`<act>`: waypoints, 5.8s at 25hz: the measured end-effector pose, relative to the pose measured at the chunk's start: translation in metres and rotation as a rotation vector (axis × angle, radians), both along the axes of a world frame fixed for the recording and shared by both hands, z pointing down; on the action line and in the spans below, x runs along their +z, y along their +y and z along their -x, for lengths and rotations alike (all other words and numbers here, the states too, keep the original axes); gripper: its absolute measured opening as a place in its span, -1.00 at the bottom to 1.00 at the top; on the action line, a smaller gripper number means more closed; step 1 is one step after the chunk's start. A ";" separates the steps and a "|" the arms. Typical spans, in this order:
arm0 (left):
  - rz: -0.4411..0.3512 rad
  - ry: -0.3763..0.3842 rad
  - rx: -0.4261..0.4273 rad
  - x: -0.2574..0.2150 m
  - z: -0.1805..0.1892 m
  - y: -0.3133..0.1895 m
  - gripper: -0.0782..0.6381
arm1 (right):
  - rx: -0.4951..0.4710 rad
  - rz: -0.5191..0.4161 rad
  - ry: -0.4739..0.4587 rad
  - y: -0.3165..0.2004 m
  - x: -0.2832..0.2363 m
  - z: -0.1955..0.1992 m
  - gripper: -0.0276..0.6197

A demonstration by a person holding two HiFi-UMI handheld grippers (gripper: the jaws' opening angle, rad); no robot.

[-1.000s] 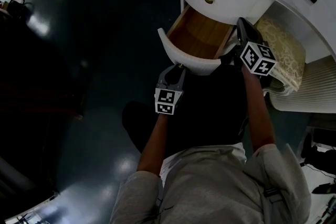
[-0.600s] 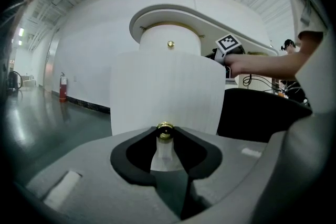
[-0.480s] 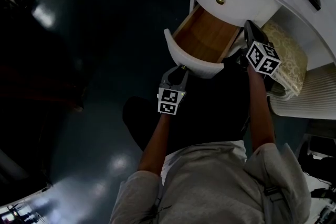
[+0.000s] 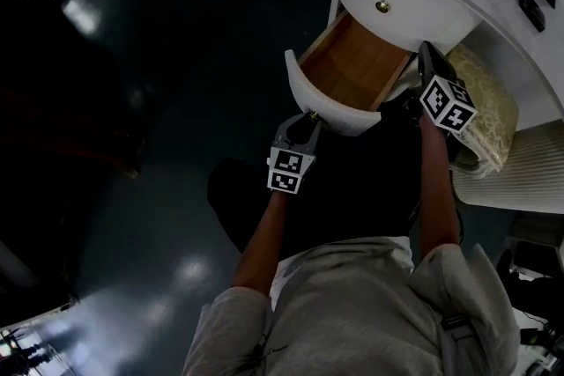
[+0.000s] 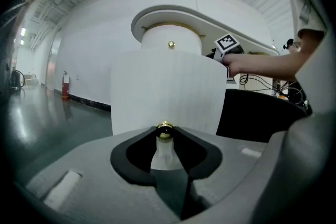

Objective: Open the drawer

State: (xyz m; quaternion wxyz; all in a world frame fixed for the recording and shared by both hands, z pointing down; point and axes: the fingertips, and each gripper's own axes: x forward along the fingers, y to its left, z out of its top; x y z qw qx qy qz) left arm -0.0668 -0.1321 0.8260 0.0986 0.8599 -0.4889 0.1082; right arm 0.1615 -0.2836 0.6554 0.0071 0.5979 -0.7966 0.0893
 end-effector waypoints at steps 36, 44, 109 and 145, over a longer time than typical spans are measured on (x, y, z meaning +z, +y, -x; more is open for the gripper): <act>0.154 -0.025 -0.092 -0.004 0.001 -0.014 -0.47 | -0.324 0.204 0.148 0.089 0.039 0.048 -0.87; 0.182 -0.067 -0.039 -0.009 0.000 -0.012 -0.48 | -0.338 0.280 0.171 0.121 0.001 0.039 -0.87; 0.199 -0.050 -0.143 -0.504 -0.005 0.162 -0.49 | -0.271 0.496 0.212 0.299 -0.294 0.111 -0.87; 0.154 -0.035 -0.131 -0.511 -0.011 0.177 -0.76 | -0.263 0.536 0.183 0.298 -0.278 0.093 -0.87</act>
